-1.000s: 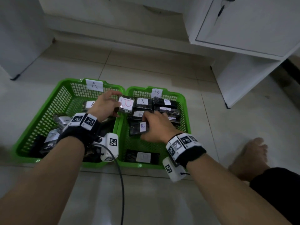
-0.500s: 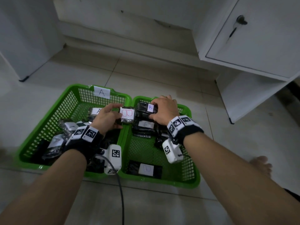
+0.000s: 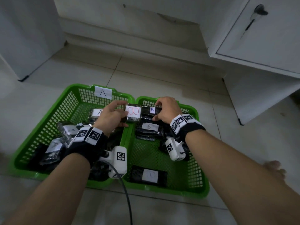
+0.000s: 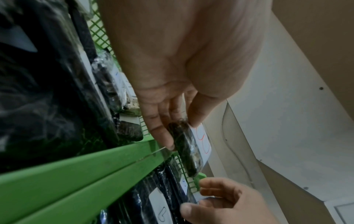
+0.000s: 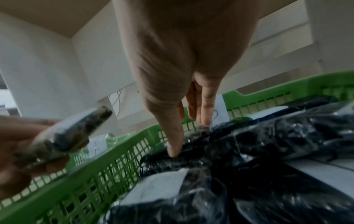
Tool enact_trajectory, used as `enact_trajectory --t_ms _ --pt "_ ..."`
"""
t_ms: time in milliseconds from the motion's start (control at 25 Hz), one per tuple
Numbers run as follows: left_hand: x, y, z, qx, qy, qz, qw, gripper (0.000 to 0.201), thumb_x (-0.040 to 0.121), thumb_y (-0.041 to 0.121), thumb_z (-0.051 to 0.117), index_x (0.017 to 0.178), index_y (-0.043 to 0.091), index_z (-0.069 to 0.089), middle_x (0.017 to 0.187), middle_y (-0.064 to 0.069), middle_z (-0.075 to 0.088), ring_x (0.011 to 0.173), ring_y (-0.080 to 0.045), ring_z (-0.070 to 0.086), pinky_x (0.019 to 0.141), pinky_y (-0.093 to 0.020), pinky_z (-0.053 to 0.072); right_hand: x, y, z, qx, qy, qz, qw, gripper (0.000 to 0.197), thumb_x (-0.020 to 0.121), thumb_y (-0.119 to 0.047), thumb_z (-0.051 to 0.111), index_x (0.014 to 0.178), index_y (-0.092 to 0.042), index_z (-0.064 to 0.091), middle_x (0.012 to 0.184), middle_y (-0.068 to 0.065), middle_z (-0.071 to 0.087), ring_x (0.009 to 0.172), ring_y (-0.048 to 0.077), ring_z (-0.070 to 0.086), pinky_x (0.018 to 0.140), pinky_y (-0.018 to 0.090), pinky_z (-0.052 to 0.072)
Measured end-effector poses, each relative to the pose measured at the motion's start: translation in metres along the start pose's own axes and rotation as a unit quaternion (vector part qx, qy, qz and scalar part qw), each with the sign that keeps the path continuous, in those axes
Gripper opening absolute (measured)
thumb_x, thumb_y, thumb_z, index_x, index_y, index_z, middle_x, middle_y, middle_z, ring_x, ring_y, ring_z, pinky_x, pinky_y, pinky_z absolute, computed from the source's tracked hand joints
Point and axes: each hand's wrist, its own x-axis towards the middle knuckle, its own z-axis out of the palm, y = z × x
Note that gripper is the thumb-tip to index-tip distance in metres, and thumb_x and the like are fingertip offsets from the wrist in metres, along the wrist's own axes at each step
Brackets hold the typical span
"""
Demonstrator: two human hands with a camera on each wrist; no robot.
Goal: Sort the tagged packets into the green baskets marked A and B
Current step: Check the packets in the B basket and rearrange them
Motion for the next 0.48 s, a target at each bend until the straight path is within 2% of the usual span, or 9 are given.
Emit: enact_trajectory --t_ms 80,120,200,320,400,480 --pt "-0.002 0.005 0.004 0.031 -0.003 0.014 0.999 0.032 0.094 0.003 0.06 0.12 0.021 0.062 0.107 -0.013 0.064 0.083 -0.026 0.067 0.075 -0.035 0.061 -0.008 0.007 -0.012 0.031 0.031 0.014 0.999 0.055 0.061 -0.021 0.096 0.11 -0.014 0.072 0.111 0.001 0.066 0.104 0.018 0.06 0.088 0.027 0.049" --pt "-0.003 0.007 0.007 0.054 -0.003 0.025 0.998 0.034 0.094 0.003 0.061 0.123 0.02 0.061 0.103 -0.01 0.065 0.078 -0.023 0.068 0.075 -0.035 0.061 -0.014 0.016 -0.02 0.061 0.051 0.029 0.996 0.049 0.064 -0.015 0.094 0.108 -0.014 0.073 0.106 0.0 0.068 0.099 0.017 0.063 0.085 0.025 0.051" --pt "-0.004 0.011 0.012 0.109 -0.003 0.06 0.992 0.038 0.093 0.003 0.063 0.126 0.02 0.061 0.1 -0.006 0.066 0.073 -0.02 0.069 0.075 -0.036 0.062 -0.03 0.041 -0.038 0.135 0.091 0.082 0.983 0.036 0.072 -0.008 0.088 0.103 -0.013 0.073 0.097 -0.002 0.07 0.09 0.013 0.066 0.072 0.015 0.046" --pt "-0.004 0.014 0.023 0.189 -0.023 0.109 0.976 0.042 0.092 0.006 0.065 0.129 0.025 0.062 0.109 -0.004 0.067 0.077 -0.023 0.073 0.074 -0.039 0.063 -0.063 0.075 -0.055 0.19 0.117 0.139 0.965 0.026 0.079 -0.007 0.082 0.1 -0.018 0.072 0.091 -0.005 0.069 0.083 0.004 0.064 0.06 0.004 0.039" --pt "-0.002 0.016 0.033 0.22 -0.039 0.119 0.967 0.04 0.091 0.008 0.066 0.127 0.024 0.061 0.11 -0.002 0.069 0.079 -0.024 0.074 0.077 -0.045 0.062 -0.08 0.084 -0.052 0.189 0.11 0.13 0.967 0.022 0.081 -0.01 0.082 0.099 -0.019 0.074 0.091 -0.006 0.071 0.08 0.0 0.064 0.062 0.002 0.041" --pt "-0.001 0.017 0.043 0.227 -0.042 0.118 0.966 0.031 0.091 0.009 0.066 0.12 0.022 0.064 0.106 -0.002 0.072 0.079 -0.022 0.073 0.08 -0.045 0.061 -0.09 0.082 -0.041 0.17 0.087 0.101 0.976 0.022 0.083 -0.013 0.081 0.104 -0.02 0.076 0.097 -0.007 0.072 0.084 0.004 0.065 0.075 0.009 0.048"
